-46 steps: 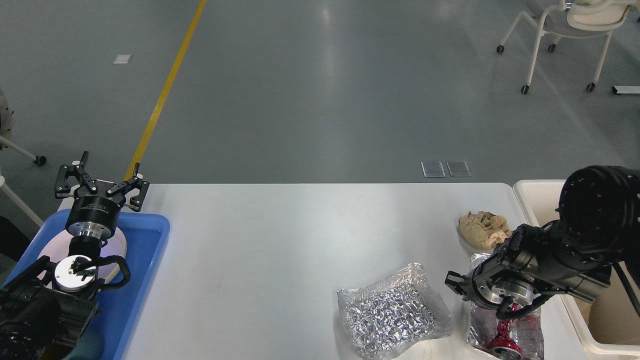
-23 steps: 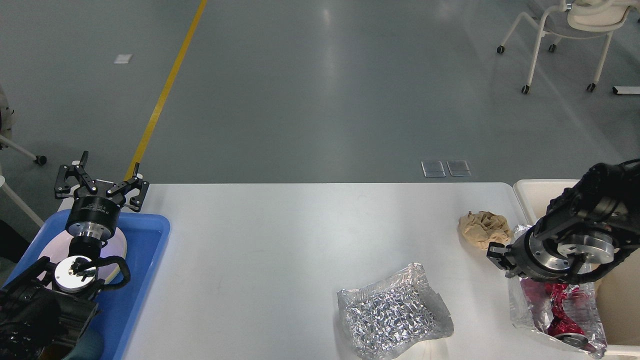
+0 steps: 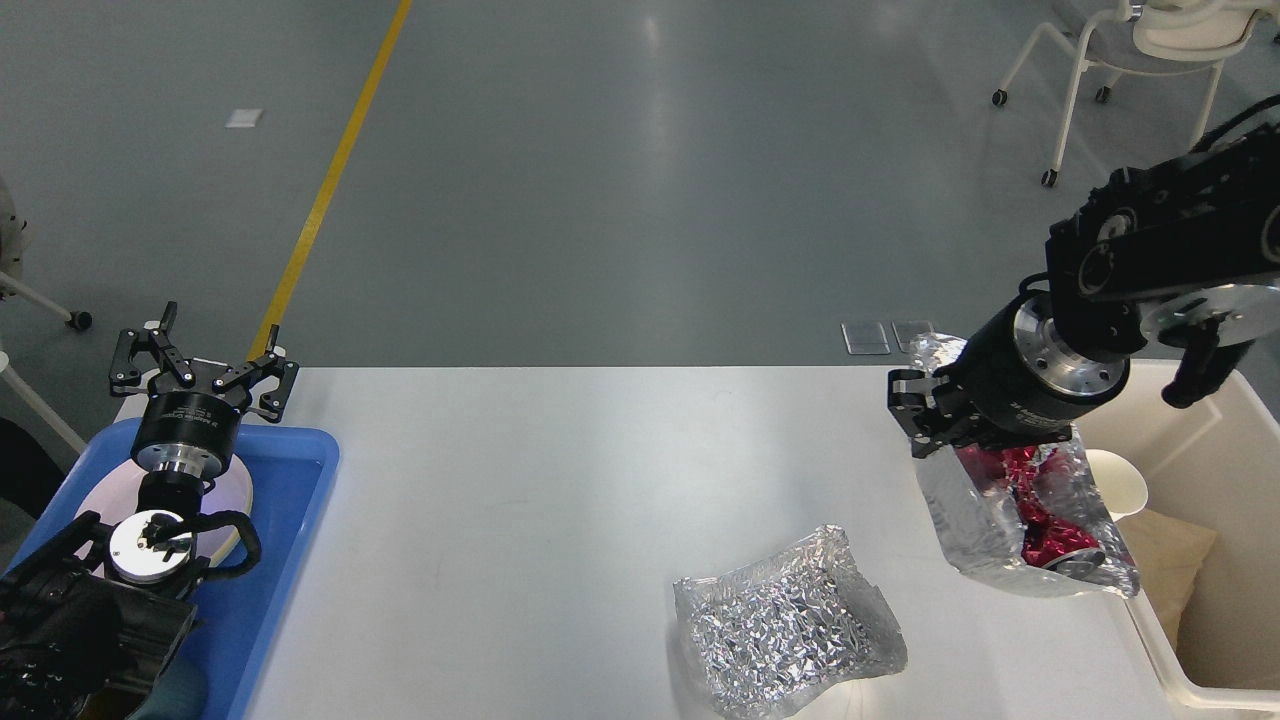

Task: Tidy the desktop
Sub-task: 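Lift the foil and red can with the right gripper into the bin, then withdraw the right gripper up and back over the table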

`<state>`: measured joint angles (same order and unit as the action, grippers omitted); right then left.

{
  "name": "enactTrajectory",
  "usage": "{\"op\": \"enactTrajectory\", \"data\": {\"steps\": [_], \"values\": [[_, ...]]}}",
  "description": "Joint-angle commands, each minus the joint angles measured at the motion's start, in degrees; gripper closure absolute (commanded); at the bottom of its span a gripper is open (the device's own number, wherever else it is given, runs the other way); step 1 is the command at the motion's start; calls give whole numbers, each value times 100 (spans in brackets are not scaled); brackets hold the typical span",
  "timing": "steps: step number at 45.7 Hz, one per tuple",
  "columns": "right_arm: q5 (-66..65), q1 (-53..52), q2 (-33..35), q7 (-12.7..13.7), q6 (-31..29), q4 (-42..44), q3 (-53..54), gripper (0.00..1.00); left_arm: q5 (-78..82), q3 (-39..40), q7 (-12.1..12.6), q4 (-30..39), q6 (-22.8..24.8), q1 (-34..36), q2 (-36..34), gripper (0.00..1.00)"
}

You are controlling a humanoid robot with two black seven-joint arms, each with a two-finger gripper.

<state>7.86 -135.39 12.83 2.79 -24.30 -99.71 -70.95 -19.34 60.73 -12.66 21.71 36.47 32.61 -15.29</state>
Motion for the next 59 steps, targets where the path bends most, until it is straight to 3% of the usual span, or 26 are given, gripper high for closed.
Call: {"op": "enactTrajectory", "data": {"steps": [1, 11, 22, 28, 29, 36, 50, 55, 56, 57, 58, 59], "values": [[-21, -180, 0, 20, -277, -29, 477, 100, 0, 0, 0, 0, 0, 0, 0, 3], [-65, 109, 53, 11, -137, 57, 171, 100, 0, 0, 9, 0, 0, 0, 0, 3], [-259, 1400, 254, -15, 882, 1180, -1332, 100, 0, 0, 0, 0, 0, 0, 0, 3], [-259, 2621, 860, -24, 971, 2638, -1562, 100, 0, 0, 0, 0, 0, 0, 0, 3], [-250, 3084, 1061, -33, 971, 3215, -1553, 100, 0, 0, 0, 0, 0, 0, 0, 3], [-206, 4678, 1371, -59, 1024, 4819, -1448, 100, 0, 0, 0, 0, 0, 0, 0, 3], [-127, 8632, 1213, -59, 1252, 9028, -315, 100, 0, 0, 0, 0, 0, 0, 0, 3], [-127, 9434, 818, -59, 1261, 9996, 11, 100, 0, 0, 0, 0, 0, 0, 0, 3], [-127, 9513, 800, -59, 1252, 10041, -15, 70, 0, 0, 0, 0, 0, 0, 0, 3], [-136, 9575, 748, -51, 1287, 10068, -24, 1, 0, 0, 0, 0, 0, 0, 0, 3], [-136, 9593, 738, -59, 1322, 10077, -24, 5, 0, 0, 0, 0, 0, 0, 0, 3], [-136, 9593, 712, -59, 1331, 10068, -24, 0, 0, 0, 0, 0, 0, 0, 0, 3]]}}
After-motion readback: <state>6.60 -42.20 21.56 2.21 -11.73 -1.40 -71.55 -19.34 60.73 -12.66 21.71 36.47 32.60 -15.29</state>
